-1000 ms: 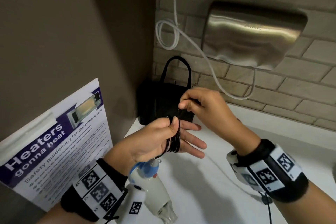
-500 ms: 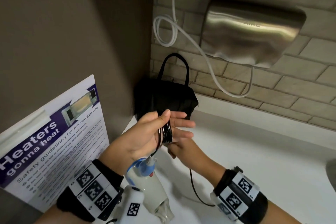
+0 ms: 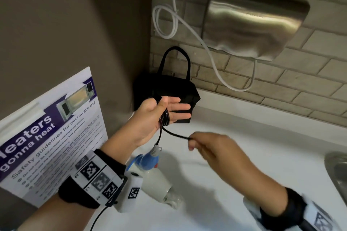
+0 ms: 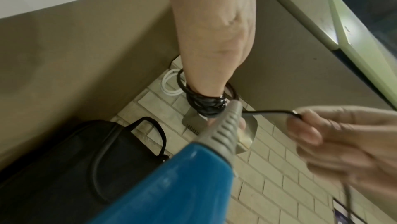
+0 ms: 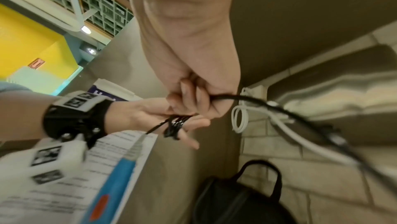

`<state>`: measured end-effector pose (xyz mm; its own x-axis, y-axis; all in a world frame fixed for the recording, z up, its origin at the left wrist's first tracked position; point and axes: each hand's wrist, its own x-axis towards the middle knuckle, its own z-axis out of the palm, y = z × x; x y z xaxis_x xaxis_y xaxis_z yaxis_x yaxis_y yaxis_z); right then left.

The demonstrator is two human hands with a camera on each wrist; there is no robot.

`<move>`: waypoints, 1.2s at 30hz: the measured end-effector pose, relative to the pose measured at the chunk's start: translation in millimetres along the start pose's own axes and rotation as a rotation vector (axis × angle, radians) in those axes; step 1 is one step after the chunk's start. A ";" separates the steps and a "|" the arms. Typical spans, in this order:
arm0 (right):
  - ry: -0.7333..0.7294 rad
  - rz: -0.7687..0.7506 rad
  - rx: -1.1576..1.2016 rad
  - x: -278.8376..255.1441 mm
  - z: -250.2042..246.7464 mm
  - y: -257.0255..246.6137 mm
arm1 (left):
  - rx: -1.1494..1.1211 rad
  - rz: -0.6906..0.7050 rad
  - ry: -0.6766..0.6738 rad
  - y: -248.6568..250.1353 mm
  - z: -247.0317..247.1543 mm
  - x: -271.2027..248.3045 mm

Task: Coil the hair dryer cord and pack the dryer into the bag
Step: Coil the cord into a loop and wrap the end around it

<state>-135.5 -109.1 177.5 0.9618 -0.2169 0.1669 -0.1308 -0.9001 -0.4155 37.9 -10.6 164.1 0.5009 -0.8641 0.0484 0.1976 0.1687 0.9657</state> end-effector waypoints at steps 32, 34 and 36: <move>-0.002 -0.011 0.193 52.7 70.4 32.0 | -0.363 -0.088 -0.158 4.1 -5.4 -18.5; -0.019 -0.068 0.131 40.6 71.4 26.5 | -0.386 -0.059 -0.067 5.2 -2.8 -16.9; -0.029 -0.098 0.131 30.0 68.9 21.5 | -0.442 -0.041 -0.010 4.4 0.0 -14.2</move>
<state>-92.9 -108.9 111.9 0.9753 -0.1173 0.1871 -0.0052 -0.8593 -0.5115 31.6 2.4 167.7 0.4777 -0.8784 0.0172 0.5594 0.3192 0.7649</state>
